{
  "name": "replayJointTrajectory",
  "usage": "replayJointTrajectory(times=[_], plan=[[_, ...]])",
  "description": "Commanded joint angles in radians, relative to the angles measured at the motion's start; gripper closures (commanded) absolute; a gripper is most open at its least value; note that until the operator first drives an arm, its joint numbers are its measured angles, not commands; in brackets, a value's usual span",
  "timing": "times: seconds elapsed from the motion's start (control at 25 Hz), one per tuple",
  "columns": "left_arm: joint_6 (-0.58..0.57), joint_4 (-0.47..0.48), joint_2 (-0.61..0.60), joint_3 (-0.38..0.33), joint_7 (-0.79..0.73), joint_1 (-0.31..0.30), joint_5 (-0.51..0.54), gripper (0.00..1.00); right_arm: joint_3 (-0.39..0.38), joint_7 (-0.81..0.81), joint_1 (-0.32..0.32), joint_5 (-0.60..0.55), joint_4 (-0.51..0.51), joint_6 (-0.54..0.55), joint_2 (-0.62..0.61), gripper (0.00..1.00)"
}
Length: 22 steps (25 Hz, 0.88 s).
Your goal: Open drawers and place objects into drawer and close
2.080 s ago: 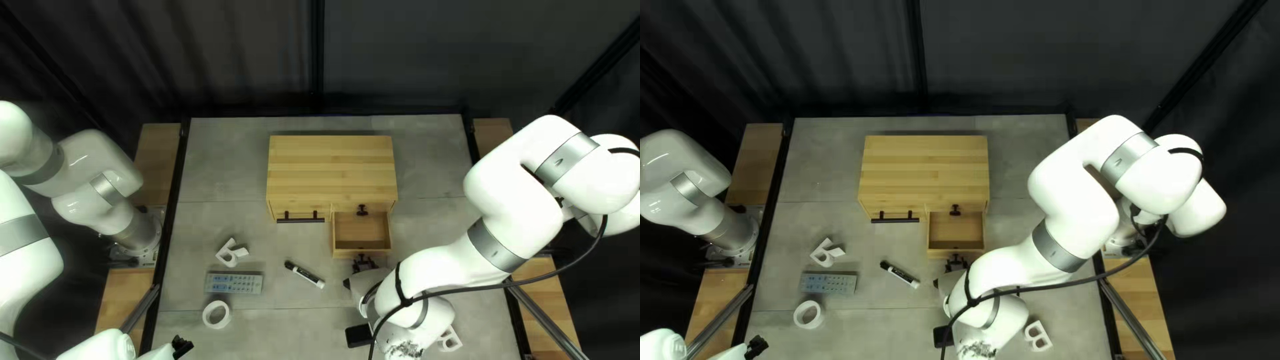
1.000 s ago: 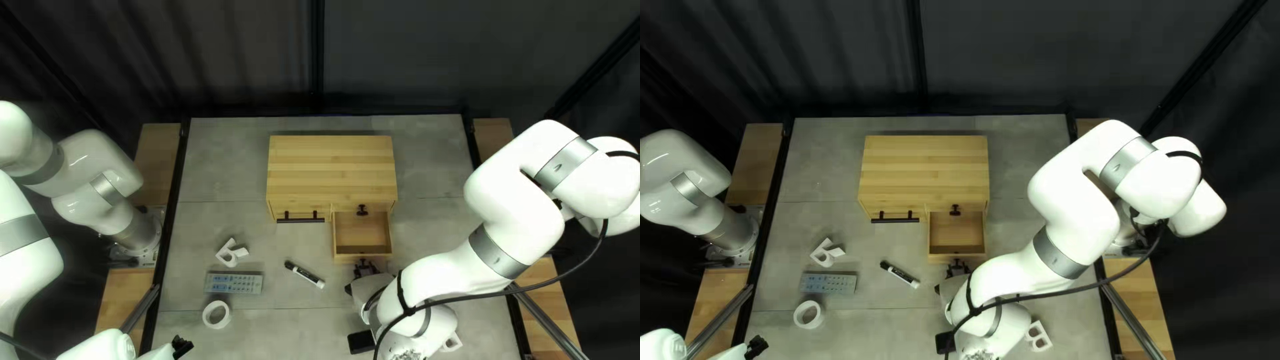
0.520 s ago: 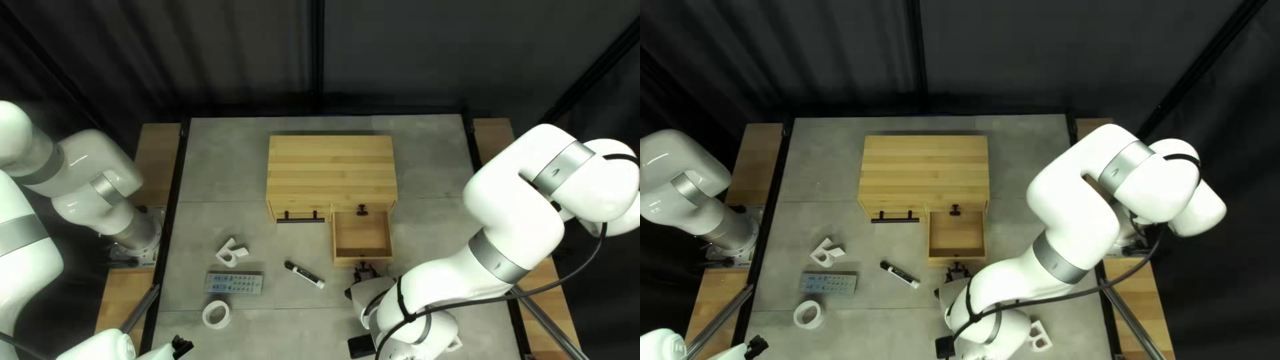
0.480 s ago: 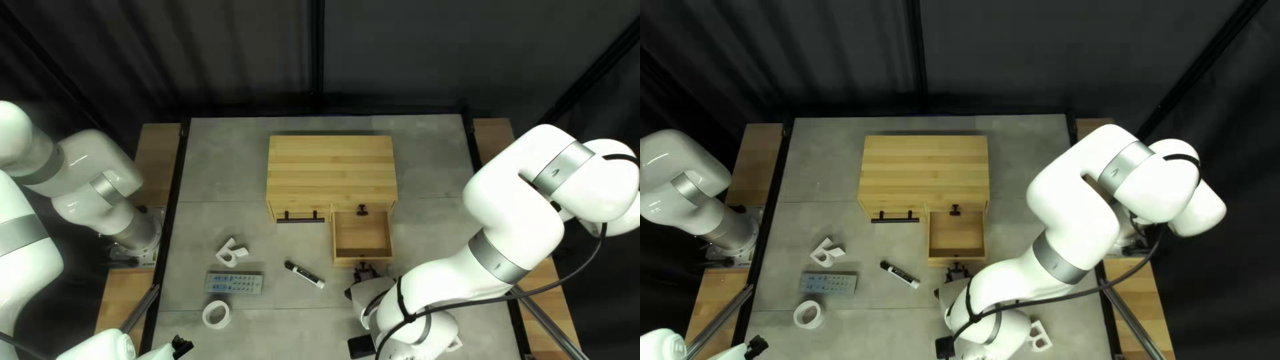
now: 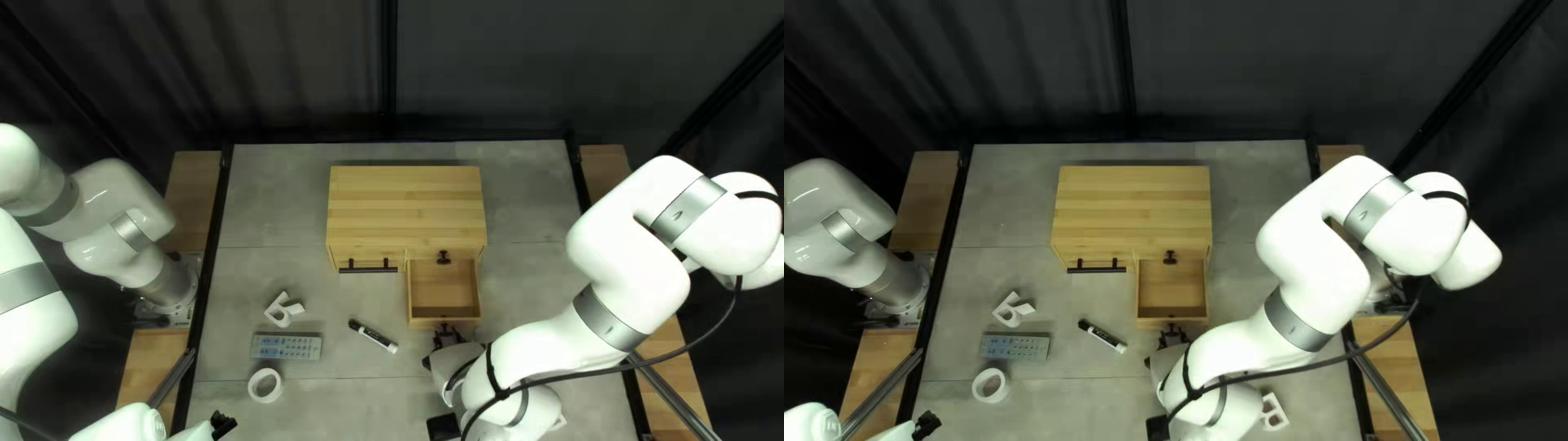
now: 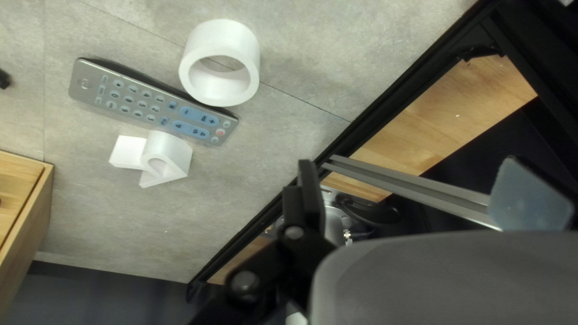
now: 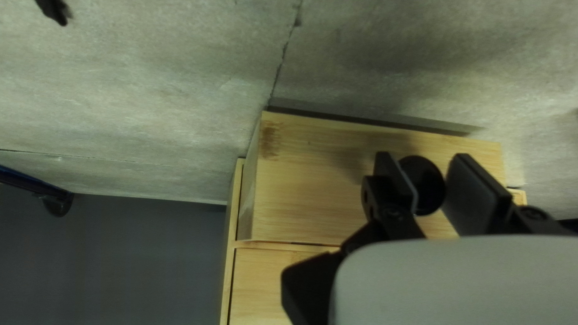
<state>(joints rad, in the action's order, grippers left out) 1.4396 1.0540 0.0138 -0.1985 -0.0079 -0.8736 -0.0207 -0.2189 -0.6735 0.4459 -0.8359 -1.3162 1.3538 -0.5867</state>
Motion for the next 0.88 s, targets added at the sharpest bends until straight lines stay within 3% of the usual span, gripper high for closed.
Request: replayJointTrajectory(times=[0.04, 0.88], plan=[[0.000, 0.000, 0.000, 0.000, 0.000, 0.000, 0.000, 0.00, -0.001, 0.001, 0.005, 0.000, -0.008, 0.003, -0.007, 1.00], [0.000, 0.000, 0.000, 0.000, 0.000, 0.000, 0.000, 0.00, -0.006, 0.002, 0.020, -0.001, -0.032, 0.015, -0.026, 1.00]])
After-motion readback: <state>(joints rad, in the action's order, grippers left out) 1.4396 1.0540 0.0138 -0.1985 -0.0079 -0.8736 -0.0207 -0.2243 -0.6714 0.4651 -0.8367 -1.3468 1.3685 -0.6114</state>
